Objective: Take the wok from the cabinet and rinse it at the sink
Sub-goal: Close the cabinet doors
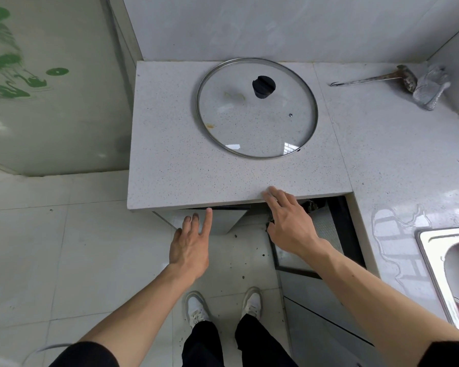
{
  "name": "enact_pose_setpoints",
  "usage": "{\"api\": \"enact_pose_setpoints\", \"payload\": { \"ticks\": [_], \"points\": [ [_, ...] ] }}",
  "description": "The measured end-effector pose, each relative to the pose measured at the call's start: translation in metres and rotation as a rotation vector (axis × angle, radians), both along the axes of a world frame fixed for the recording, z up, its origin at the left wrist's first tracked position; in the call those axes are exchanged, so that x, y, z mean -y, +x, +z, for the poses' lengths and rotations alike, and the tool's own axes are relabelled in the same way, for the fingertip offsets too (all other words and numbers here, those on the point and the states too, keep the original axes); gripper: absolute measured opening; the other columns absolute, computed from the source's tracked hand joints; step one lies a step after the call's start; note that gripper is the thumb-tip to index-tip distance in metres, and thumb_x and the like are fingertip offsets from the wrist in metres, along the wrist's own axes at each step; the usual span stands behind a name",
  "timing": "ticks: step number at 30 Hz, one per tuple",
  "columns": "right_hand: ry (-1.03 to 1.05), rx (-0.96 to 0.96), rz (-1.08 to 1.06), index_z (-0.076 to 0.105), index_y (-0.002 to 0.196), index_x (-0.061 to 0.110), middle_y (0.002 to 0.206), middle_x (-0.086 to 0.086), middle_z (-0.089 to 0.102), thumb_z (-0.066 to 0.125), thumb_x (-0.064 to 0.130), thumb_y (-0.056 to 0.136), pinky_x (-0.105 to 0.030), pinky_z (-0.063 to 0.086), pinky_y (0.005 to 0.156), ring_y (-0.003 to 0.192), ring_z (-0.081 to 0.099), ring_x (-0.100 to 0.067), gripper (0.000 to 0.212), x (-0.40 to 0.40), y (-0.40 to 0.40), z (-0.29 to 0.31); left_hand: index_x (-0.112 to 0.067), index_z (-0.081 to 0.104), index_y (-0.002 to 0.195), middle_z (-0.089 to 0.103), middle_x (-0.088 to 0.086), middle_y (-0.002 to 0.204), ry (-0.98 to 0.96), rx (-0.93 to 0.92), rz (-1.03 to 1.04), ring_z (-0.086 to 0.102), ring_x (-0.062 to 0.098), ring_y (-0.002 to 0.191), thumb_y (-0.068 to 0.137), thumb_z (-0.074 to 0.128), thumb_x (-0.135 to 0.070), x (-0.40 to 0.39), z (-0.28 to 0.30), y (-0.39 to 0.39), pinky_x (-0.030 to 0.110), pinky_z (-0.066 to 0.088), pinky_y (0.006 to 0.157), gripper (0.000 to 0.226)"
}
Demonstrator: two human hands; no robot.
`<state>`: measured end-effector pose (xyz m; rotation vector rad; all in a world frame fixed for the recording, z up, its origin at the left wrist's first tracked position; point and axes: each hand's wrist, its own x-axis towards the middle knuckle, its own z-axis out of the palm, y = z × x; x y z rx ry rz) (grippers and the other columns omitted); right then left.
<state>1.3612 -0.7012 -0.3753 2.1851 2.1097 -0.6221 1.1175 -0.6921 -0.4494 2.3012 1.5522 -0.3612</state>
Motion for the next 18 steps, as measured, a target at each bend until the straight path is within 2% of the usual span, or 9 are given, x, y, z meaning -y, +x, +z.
{"api": "enact_pose_setpoints", "payload": {
  "ticks": [6,18],
  "points": [
    [-0.007,0.016,0.025,0.023,0.151,0.020,0.158,0.003,0.017,0.053,0.009,0.084,-0.031,0.027,0.114,0.143,0.018,-0.021,0.074,0.000,0.002,0.003,-0.011,-0.021,0.151,0.012,0.015,0.159,-0.047,-0.008,0.012,0.010,0.032,0.147,0.084,0.060,-0.013,-0.007,0.000,0.014,0.037,0.028,0.116,0.105],
    [-0.011,0.004,0.020,0.020,0.152,0.022,0.160,0.004,0.015,0.054,0.010,0.084,-0.031,0.024,0.115,0.144,0.016,-0.020,0.076,0.001,0.003,0.004,-0.012,-0.016,0.152,0.015,0.013,0.159,-0.047,0.005,0.026,0.012,0.030,0.146,0.090,0.056,-0.028,-0.006,0.014,0.019,0.038,0.030,0.115,0.097]
  ]
}}
